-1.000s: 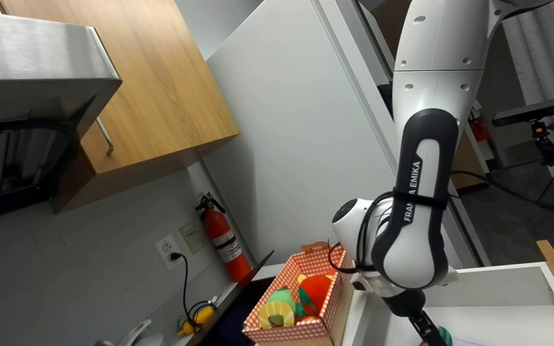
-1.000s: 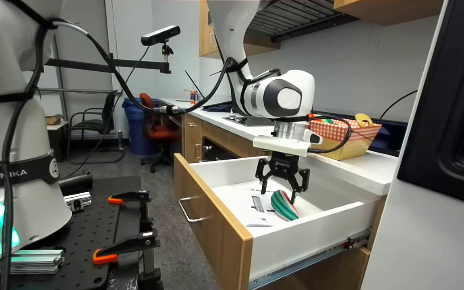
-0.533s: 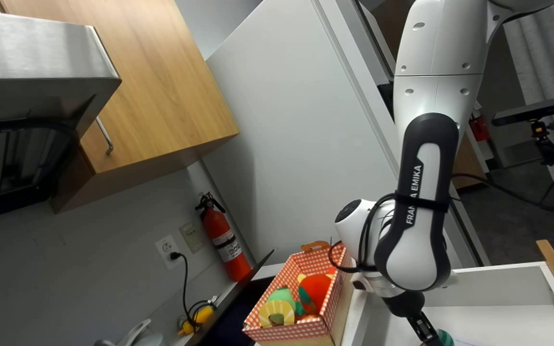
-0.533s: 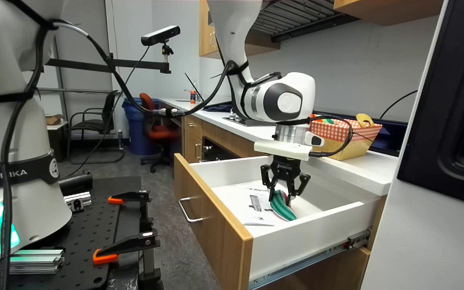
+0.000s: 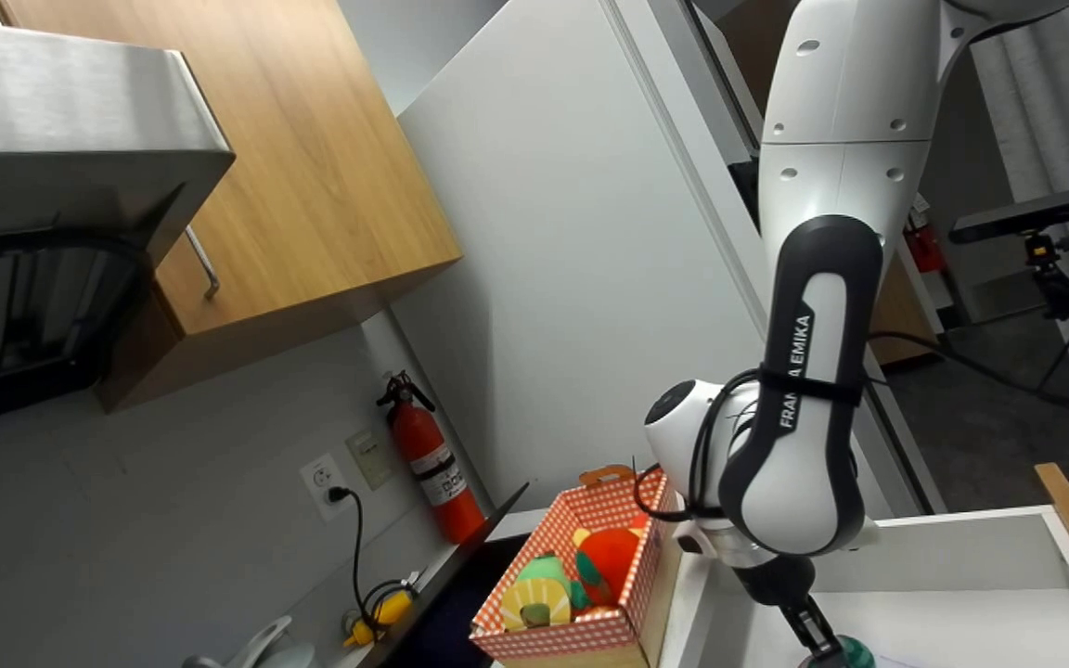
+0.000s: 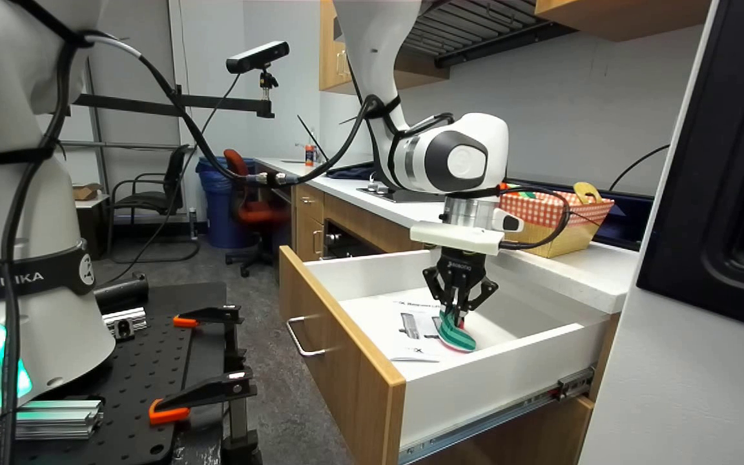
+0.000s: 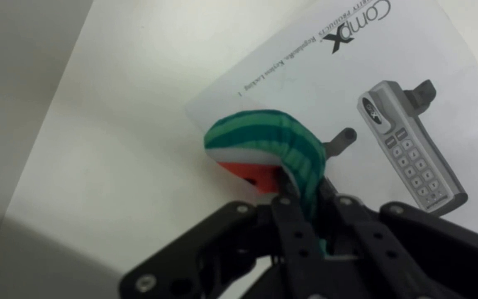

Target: Remove a piece of watermelon plush toy from the open drawer, put the watermelon in the carton box and then close the drawer

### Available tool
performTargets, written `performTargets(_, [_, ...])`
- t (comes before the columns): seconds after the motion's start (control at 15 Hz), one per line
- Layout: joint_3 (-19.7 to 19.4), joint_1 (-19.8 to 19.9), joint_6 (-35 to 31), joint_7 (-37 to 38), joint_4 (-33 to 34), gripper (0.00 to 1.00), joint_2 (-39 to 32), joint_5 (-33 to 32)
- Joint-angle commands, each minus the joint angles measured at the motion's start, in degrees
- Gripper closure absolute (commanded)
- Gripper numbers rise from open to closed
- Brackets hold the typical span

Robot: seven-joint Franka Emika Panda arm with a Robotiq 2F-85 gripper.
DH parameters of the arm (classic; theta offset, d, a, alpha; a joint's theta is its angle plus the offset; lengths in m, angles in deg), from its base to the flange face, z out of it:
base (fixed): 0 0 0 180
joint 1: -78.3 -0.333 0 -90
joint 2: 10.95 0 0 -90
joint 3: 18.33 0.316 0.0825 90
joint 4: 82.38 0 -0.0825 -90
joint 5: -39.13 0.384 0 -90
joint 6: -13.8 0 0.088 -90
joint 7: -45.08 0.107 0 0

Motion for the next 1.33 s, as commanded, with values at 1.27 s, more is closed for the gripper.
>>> performTargets(1.27, [0.0,-5.2,16.0,11.1,-10.1,0.96,27.5,-1.3])
